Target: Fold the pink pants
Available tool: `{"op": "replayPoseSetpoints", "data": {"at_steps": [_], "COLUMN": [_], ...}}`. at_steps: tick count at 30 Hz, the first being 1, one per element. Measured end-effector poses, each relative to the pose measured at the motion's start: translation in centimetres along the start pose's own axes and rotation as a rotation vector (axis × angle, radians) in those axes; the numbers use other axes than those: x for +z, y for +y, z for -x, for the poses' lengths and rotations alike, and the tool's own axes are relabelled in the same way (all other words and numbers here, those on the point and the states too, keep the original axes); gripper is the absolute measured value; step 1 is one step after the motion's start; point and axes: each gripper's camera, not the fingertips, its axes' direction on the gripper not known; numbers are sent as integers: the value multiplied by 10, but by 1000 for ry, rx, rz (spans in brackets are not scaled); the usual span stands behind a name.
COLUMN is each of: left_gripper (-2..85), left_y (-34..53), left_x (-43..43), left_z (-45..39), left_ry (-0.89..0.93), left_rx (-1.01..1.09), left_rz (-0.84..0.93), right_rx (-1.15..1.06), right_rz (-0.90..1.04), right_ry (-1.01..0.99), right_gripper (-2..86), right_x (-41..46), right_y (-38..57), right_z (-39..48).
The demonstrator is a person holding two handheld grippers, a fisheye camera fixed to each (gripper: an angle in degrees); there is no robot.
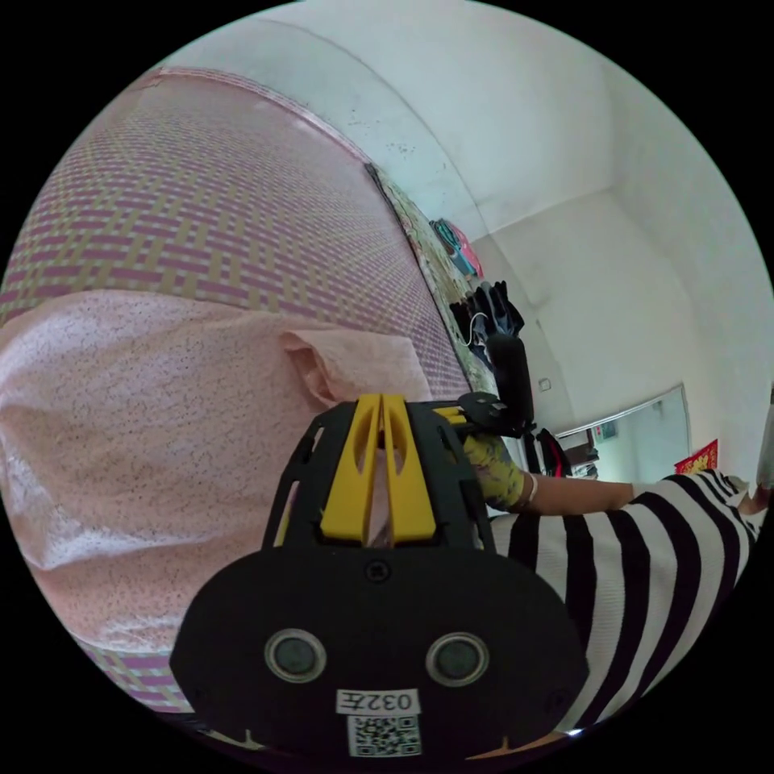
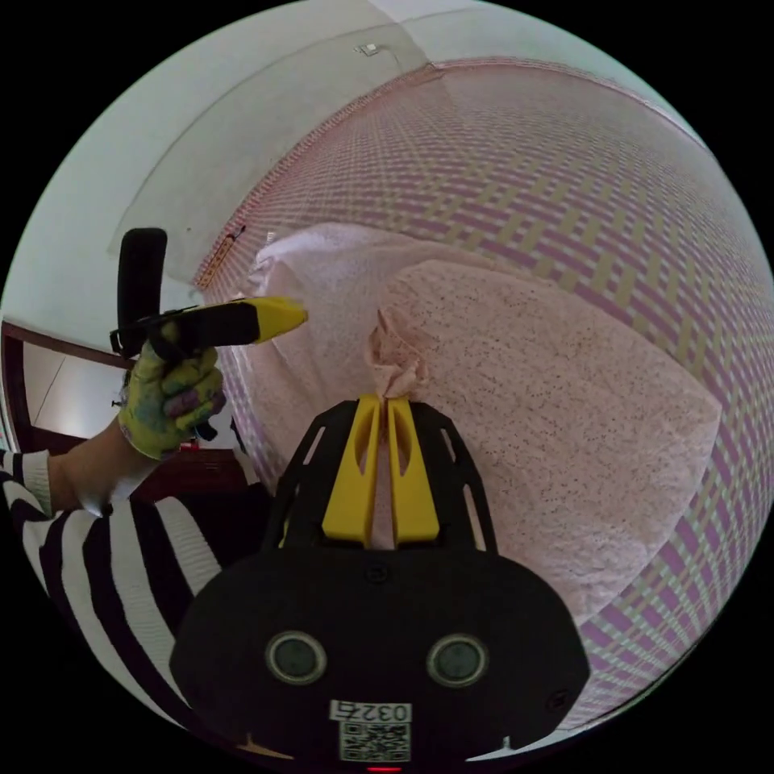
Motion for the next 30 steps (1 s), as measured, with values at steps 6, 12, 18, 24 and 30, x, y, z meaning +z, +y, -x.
{"op": "replayPoseSetpoints", "data": {"at_steps": [6,12,18,24,30], "left_gripper": [-9,-6,46,63,111], "left_y": [-45,-95,-128,-142,-120], "left_x": [15,2,-9,-44,-91], "left_z": [-42,-56,-51,-81,-80], "left_ry": [-14,-211,-187,-70,143], "left_rx": [4,-187,-351,-443,-577], "left_rz": [64,24,93,-9,-85], "right_rx": [-79,-80,-97,-49,97], "right_rz": [150,140,78,-72,-267], "right_ry": [0,-25,-42,-195,-386], "right_gripper": [21,29,8,-8,-9], "right_x": [39,33,12,-42,-106], "right_y": [-17,-16,-19,-13,4], "right_z": [-11,-38,-61,-98,-157]}}
